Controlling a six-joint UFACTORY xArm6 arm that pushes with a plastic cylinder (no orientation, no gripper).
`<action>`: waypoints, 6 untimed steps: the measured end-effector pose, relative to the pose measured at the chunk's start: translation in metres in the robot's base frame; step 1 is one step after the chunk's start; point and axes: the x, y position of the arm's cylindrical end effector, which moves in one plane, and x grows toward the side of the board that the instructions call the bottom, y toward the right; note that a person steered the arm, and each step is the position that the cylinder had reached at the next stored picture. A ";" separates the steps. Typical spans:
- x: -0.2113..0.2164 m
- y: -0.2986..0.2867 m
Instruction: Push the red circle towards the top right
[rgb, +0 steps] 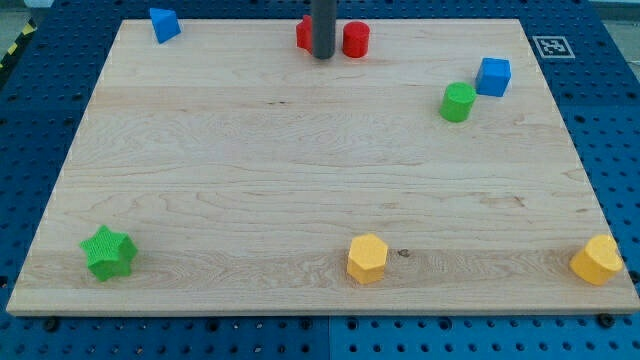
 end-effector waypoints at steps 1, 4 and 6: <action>-0.014 -0.007; -0.020 0.037; 0.003 0.057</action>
